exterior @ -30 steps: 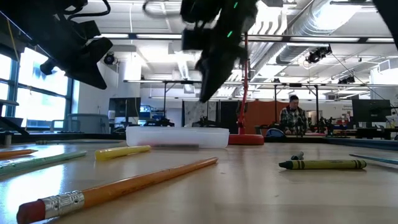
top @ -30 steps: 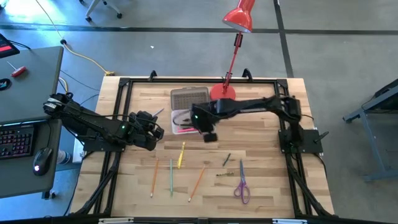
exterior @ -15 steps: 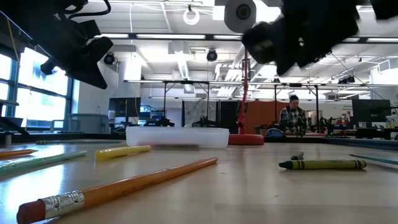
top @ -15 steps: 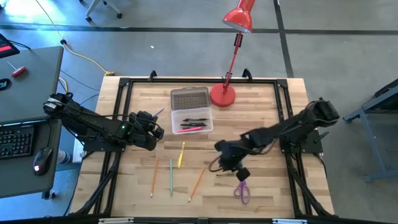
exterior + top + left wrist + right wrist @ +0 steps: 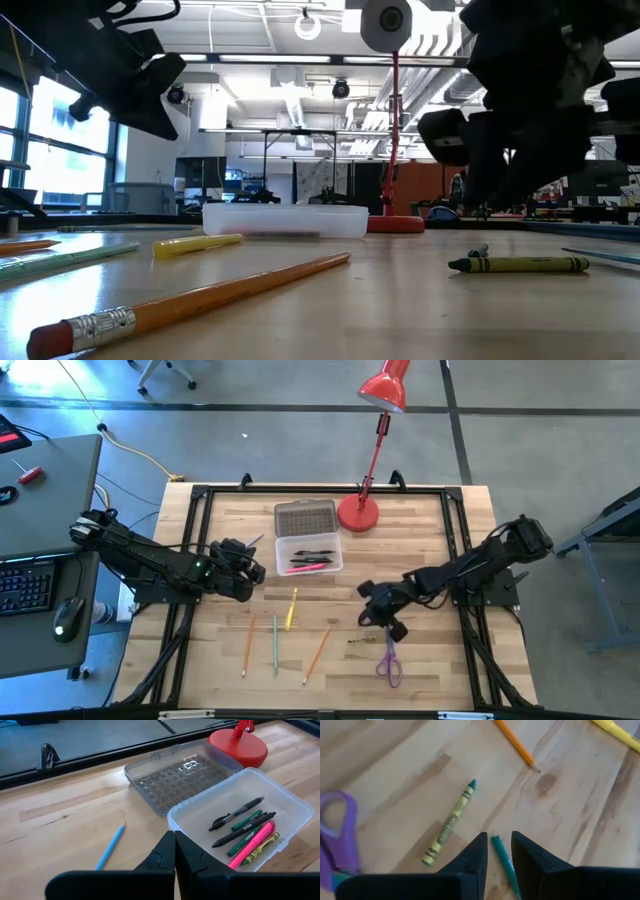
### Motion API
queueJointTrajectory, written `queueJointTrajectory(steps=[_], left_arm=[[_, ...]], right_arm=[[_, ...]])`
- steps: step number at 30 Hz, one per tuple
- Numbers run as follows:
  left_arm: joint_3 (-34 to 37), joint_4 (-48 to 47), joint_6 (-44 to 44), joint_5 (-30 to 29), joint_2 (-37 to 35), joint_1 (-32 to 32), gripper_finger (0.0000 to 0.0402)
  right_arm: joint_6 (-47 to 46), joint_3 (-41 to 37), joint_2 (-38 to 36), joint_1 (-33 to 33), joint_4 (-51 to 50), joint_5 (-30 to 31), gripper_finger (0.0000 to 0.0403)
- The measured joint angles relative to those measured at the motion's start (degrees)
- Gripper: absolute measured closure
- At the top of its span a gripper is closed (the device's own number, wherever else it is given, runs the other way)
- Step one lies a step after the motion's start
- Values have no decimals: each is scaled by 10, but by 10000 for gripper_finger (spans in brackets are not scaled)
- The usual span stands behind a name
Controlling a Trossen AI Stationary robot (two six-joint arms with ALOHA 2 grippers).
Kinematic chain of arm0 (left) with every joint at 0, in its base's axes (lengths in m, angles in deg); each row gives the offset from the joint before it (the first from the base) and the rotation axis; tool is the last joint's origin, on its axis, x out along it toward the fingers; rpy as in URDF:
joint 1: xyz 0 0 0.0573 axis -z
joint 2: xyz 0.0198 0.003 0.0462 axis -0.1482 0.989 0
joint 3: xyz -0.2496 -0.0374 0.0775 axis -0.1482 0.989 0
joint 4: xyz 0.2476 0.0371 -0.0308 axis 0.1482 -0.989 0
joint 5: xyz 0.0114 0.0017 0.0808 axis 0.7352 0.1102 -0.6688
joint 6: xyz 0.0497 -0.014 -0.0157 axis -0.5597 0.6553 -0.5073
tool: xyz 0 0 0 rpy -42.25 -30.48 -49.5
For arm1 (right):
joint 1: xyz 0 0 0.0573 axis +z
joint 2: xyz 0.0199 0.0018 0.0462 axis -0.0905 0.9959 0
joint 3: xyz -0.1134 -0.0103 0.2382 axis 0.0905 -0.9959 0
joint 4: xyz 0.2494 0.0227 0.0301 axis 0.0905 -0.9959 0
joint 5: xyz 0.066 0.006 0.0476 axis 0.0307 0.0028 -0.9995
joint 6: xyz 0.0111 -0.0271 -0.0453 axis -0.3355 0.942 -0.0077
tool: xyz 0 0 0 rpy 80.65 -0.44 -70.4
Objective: Pick & place school supplies into a supply box
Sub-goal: Put the dark green crayon into the black supply box
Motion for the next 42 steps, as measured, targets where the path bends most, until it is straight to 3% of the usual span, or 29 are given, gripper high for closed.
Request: queueJointTrajectory(steps=[10,20,30,34,42], left_arm=[[0,-3,0,-6,0,0,371],[0,-4,0,-6,0,0,371],[0,-4,0,-6,0,0,371],[0,-4,0,-6,0,0,371],[0,-4,0,-6,0,0,371]], right_arm=[[29,0,5,-32,0,-14,354],[25,2,79,-28,30,-39,360],[59,2,81,-36,32,-12,361],[60,2,81,-34,33,-12,385],[-29,17,83,-36,116,47,388]])
